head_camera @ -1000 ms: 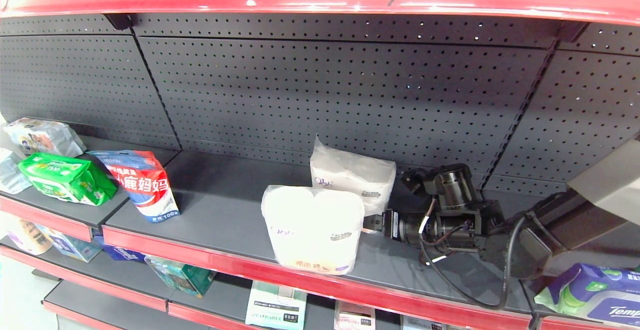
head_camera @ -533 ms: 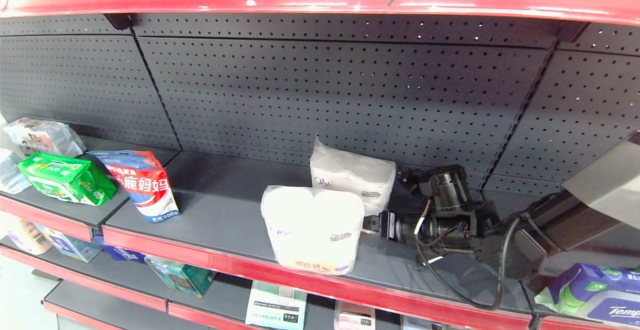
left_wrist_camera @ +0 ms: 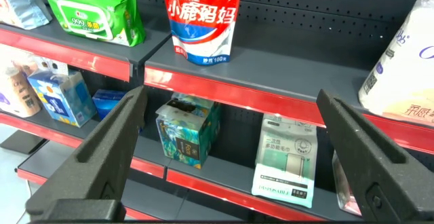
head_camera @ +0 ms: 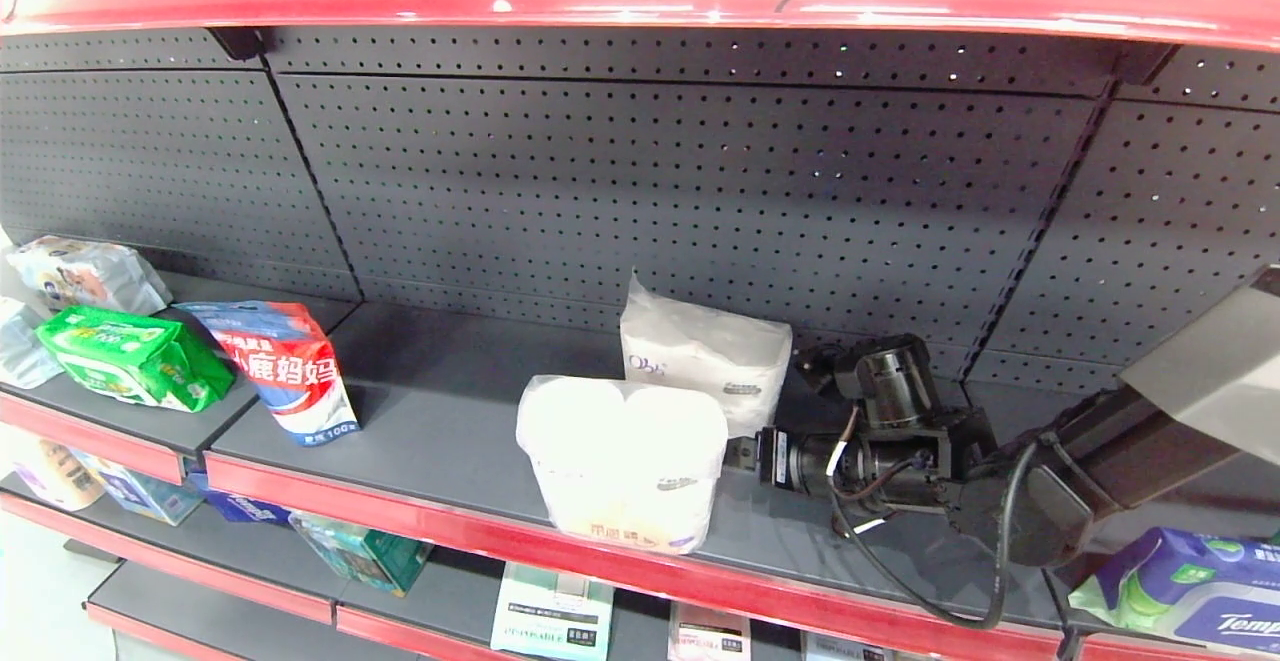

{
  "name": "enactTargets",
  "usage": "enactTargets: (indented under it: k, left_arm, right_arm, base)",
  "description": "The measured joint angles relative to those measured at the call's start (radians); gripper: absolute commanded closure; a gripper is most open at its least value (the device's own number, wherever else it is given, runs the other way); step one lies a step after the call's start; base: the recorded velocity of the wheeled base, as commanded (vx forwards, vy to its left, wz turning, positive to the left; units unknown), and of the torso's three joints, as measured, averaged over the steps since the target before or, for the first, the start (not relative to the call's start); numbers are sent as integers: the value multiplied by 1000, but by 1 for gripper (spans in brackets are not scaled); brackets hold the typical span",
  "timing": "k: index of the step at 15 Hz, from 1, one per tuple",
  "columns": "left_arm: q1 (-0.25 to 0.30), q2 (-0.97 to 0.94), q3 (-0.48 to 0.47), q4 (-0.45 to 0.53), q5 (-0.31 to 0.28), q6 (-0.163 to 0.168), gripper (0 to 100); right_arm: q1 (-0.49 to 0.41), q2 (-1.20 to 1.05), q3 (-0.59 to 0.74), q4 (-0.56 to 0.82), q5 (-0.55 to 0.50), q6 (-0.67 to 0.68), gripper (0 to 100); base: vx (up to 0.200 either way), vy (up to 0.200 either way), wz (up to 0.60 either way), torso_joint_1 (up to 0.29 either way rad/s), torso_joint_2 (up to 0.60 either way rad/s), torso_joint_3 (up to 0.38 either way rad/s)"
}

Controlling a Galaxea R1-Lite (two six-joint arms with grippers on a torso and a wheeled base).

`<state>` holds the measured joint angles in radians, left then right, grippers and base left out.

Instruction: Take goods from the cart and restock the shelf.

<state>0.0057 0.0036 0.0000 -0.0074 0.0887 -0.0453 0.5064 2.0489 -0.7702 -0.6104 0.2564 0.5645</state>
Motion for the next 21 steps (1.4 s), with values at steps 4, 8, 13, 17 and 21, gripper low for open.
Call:
enactTargets:
  k: [4, 8, 13, 17, 21]
  left_arm:
    - [0, 0, 0, 0, 0, 0, 0]
    - [0, 0, 0, 0, 0, 0, 0]
    - [0, 0, 0, 0, 0, 0, 0]
    - [0, 0, 0, 0, 0, 0, 0]
    - [0, 0, 0, 0, 0, 0, 0]
  right_arm:
    - [1, -1, 8, 0, 0, 0, 0]
    - [3, -3, 13, 0, 0, 0, 0]
    - [13, -5, 21, 0, -1, 0, 0]
    - [14, -5, 23, 0, -1, 0, 0]
    - [10, -3, 15, 5, 4, -4, 0]
  base:
    - [0, 0, 0, 0, 0, 0]
    - [0, 0, 0, 0, 0, 0]
    - [0, 0, 0, 0, 0, 0]
    - [0, 0, 0, 0, 0, 0]
    - [0, 0, 0, 0, 0, 0]
